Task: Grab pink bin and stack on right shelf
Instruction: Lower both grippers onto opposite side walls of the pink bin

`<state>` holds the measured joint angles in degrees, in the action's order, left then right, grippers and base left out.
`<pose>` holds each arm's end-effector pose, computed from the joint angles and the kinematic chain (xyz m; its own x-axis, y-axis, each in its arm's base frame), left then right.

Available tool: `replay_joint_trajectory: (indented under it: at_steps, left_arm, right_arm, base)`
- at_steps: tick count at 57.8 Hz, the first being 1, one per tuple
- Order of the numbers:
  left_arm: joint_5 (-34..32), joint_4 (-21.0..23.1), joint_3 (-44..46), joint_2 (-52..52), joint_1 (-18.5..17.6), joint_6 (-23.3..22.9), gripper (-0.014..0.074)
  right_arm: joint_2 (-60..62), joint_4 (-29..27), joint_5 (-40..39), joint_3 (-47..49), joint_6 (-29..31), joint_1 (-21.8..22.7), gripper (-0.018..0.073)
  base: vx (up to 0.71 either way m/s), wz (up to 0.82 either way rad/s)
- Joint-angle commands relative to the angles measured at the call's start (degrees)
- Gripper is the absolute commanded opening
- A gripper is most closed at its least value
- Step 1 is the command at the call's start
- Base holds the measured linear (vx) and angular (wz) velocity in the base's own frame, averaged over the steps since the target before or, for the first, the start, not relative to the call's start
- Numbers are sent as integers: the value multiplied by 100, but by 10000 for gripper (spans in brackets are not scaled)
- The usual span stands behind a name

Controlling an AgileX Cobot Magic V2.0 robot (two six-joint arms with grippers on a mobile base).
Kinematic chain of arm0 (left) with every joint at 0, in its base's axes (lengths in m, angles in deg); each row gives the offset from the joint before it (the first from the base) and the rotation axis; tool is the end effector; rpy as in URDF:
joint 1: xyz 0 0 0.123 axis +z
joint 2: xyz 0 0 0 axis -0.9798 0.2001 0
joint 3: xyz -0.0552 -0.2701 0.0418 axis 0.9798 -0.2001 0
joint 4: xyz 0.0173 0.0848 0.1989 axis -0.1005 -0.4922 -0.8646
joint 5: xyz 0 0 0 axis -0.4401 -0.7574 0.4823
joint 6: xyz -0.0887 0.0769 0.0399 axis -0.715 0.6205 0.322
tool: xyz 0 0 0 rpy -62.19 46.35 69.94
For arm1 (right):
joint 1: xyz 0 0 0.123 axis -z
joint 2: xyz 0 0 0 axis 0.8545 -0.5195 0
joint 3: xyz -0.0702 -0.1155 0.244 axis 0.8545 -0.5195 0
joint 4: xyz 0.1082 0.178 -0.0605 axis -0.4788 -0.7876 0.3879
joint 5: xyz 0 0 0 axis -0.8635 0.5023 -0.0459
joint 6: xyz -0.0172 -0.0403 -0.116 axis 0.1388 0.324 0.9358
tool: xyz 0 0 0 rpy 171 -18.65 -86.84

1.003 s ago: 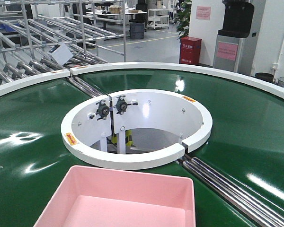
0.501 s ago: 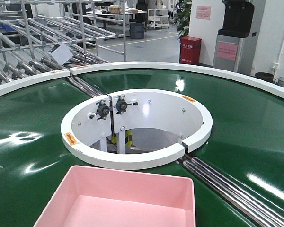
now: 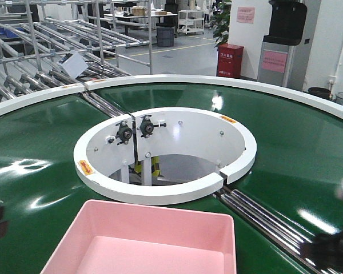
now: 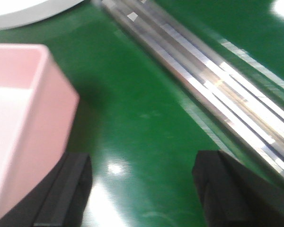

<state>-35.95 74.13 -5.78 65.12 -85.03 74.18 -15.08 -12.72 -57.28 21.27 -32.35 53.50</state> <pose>0.2390 -0.0278 0.3041 -0.5529 0.1174 -0.8249 0.1462 0.9883 0.0427 0.2294 0.0316 0.2662 -0.7379 0.0814 -0.6700 -0.0405 0.9856 0.1643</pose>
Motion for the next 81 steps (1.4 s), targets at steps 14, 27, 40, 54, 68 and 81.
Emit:
replay_joint_trajectory:
  at_steps: [14,27,40,54,68,81]
  left_arm:
    - [1046,1783,1853,1693,-397,1740,469]
    - [1280,1952,2249,2593,-397,1965,469]
    - [1475,2304,2249,3162,-444,2326,469]
    - [1732,2370,2249,3521,-444,2317,458]
    - [2000,2395,2249,3500,-444,2300,185]
    - [2091,2953,2243,2887,-444,2300,-8]
  right_arm:
    - [-1829,-117,-74,1617,-976,-1243,491]
    - [-2646,-60,-78,1914,-1624,-1477,483]
    - [-3087,-63,-101,1914,-1630,-1472,466]
    - [-3165,-83,153,1914,-1630,-1472,277]
    - [-3126,-87,178,1914,-1587,-1466,10]
    - [-2623,104,245,2084,-1501,-1457,-10]
  base:
    - [0,0]
    - [0,0]
    - [0,0]
    - [0,0]
    - [0,0]
    - [0,0]
